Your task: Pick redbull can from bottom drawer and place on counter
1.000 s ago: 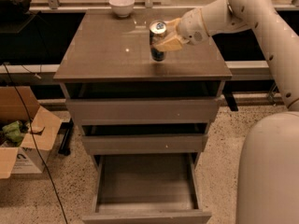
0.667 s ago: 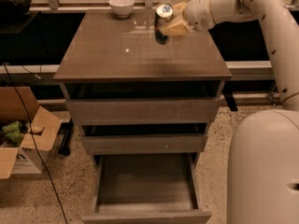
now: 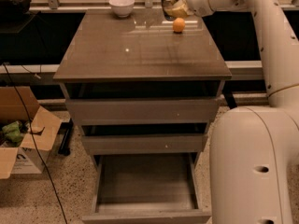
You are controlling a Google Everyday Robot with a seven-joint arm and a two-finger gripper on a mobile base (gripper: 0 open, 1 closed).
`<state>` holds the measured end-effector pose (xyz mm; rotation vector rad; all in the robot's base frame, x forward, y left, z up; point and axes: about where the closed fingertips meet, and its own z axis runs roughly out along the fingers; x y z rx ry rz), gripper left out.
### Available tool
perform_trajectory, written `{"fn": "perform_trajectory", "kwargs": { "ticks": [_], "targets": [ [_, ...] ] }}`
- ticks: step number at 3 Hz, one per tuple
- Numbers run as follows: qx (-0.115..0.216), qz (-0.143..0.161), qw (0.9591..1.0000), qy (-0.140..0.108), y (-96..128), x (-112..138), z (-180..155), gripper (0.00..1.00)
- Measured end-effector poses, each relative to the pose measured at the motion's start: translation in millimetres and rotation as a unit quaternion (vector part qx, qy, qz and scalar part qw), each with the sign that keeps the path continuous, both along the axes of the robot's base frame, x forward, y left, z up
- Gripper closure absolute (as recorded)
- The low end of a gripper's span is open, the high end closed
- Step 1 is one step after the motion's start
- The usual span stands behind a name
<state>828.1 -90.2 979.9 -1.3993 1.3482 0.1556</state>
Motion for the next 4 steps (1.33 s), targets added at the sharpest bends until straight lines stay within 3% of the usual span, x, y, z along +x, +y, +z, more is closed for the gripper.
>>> {"fn": "perform_trajectory", "kwargs": {
  "ticks": [1, 2, 3, 4],
  "targets": [
    [-0.060, -0.042, 0.9972, -0.010, -12.4, 24.9, -24.8, 0.74],
    [-0.120, -0.065, 0.9907, 0.003, -26.5, 36.1, -63.8, 0.50],
    [-0.153, -0.063, 0.9858, 0.030, -32.3, 31.0, -99.7, 0.27],
    [-0.147, -0.035, 0.9866, 0.062, -24.9, 7.6, -125.9, 0.00]
  ]
}}
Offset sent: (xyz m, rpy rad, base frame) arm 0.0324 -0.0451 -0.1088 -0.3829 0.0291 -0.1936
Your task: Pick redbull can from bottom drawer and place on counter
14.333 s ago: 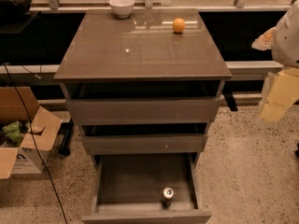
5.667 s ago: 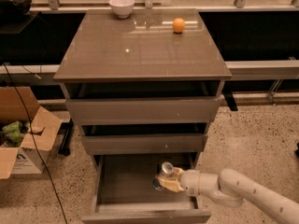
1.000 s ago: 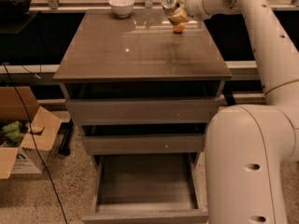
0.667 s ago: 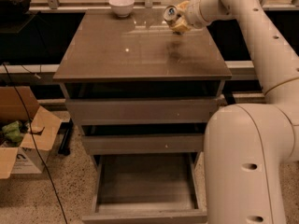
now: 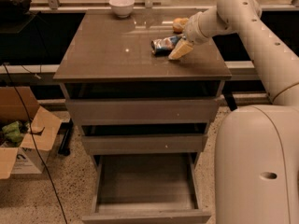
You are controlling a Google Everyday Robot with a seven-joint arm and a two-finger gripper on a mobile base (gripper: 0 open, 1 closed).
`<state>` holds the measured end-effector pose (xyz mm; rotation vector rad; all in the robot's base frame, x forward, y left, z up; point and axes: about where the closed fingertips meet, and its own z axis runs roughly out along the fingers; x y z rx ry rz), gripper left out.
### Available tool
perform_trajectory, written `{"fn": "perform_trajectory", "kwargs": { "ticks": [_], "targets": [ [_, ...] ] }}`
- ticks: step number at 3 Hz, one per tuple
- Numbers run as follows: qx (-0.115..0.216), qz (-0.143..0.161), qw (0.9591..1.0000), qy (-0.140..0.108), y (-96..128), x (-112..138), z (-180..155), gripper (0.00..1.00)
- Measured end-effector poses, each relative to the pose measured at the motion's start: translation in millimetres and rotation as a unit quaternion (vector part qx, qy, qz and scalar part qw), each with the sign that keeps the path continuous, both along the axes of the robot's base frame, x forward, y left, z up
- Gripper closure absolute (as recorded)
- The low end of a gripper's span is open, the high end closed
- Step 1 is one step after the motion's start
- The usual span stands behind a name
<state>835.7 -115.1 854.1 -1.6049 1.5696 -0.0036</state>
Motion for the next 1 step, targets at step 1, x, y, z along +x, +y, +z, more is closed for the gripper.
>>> {"fn": "perform_trajectory", "kwargs": {
  "ticks": [1],
  "targets": [
    [0.000, 0.000, 1.0000, 0.000, 0.2, 0.0, -0.5, 0.00]
  ]
}}
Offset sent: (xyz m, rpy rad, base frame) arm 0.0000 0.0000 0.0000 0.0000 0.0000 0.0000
